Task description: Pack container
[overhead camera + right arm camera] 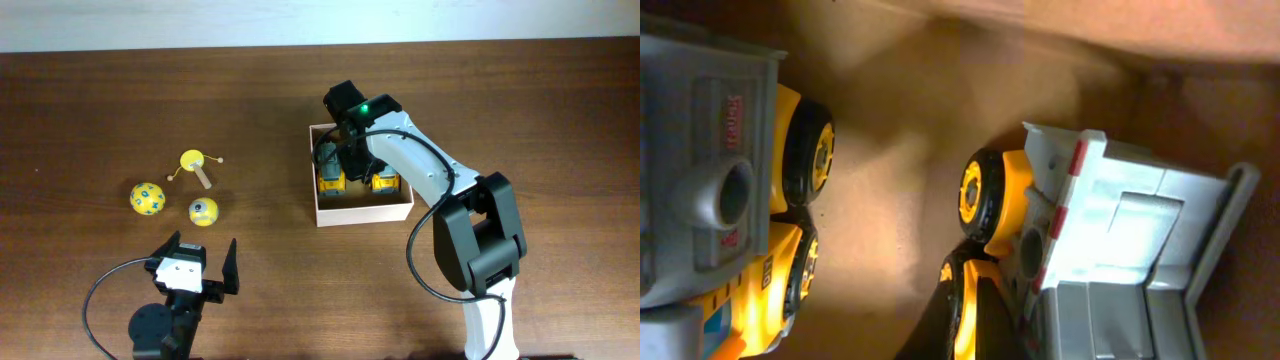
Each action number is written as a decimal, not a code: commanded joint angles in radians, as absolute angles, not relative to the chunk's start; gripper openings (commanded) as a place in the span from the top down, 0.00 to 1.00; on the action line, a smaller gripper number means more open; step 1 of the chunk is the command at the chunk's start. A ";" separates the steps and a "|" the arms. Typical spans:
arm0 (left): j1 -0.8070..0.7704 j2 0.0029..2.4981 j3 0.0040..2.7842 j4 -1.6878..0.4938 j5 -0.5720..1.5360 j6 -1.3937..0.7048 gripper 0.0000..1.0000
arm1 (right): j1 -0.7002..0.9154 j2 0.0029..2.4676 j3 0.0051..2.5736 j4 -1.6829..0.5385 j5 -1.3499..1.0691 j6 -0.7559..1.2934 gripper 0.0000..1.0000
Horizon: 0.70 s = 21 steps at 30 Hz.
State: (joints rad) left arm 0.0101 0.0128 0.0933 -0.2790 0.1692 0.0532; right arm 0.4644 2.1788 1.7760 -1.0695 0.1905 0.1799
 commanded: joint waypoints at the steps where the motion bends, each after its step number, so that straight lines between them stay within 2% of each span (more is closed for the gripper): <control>1: 0.016 0.005 0.088 -0.277 0.179 0.069 0.01 | 0.458 2.185 1.765 -1.071 0.248 0.155 0.95; 7: 0.016 0.005 0.088 -0.277 0.179 0.069 0.01 | 0.450 2.185 1.765 -1.081 0.234 0.140 0.96; 17: 0.016 0.005 0.088 -0.277 0.179 0.069 0.01 | 0.469 2.183 1.766 -1.138 -0.004 0.126 0.96; 21: 0.016 0.005 0.088 -0.277 0.179 0.069 0.01 | 0.481 2.183 1.766 -1.180 -0.023 0.140 0.96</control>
State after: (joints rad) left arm 0.0101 0.0128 0.0933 -0.2790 0.1692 0.0532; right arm 0.4667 2.1788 1.7760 -1.1652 0.0360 0.1349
